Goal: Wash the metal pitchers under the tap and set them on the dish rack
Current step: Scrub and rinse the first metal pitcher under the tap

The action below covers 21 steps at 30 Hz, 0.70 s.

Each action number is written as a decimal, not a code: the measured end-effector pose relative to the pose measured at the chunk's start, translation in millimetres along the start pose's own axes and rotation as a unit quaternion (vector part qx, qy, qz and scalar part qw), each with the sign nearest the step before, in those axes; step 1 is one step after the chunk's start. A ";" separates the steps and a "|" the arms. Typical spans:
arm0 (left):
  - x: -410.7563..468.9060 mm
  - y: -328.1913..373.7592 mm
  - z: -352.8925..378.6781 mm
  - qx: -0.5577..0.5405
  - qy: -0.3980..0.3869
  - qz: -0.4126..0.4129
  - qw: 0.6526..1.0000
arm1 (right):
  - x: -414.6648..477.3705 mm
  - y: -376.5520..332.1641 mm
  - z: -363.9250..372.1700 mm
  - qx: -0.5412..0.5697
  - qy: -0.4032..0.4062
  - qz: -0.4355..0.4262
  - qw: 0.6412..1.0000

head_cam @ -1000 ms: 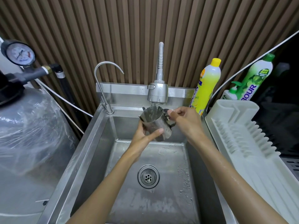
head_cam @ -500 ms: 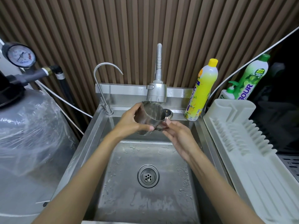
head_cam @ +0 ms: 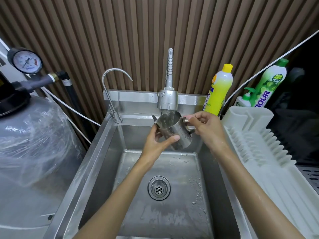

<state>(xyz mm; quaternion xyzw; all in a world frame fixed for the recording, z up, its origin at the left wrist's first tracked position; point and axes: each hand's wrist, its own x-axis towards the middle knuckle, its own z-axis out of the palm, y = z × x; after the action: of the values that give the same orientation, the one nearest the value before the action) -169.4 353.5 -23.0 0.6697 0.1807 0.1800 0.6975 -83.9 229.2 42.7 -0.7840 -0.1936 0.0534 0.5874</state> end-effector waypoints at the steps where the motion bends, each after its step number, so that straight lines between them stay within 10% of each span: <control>1: -2.5 0.4 -0.2 0.006 0.013 0.000 1.000 | 3.0 -1.1 -0.4 -0.007 -0.008 0.013 1.000; 7: -8.5 13.3 -13.4 0.171 0.074 0.060 0.981 | -0.6 13.5 4.6 0.149 -0.093 0.110 0.978; 12: -5.5 22.5 -23.5 0.320 0.055 0.119 0.938 | -15.5 55.2 17.2 0.387 -0.139 0.199 0.890; 16: -1.8 27.5 -29.6 0.314 0.003 0.116 0.942 | -29.8 72.7 27.3 0.488 -0.116 0.221 0.836; 21: 3.4 20.9 -37.4 0.197 -0.047 0.070 0.977 | -38.4 62.2 23.0 0.452 -0.109 0.179 0.867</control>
<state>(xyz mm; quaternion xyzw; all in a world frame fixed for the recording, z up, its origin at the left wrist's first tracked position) -185.1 388.5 -3.5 0.8124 0.1326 0.1576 0.5455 -111.4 221.2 -28.4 -0.4433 -0.0671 0.3246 0.8328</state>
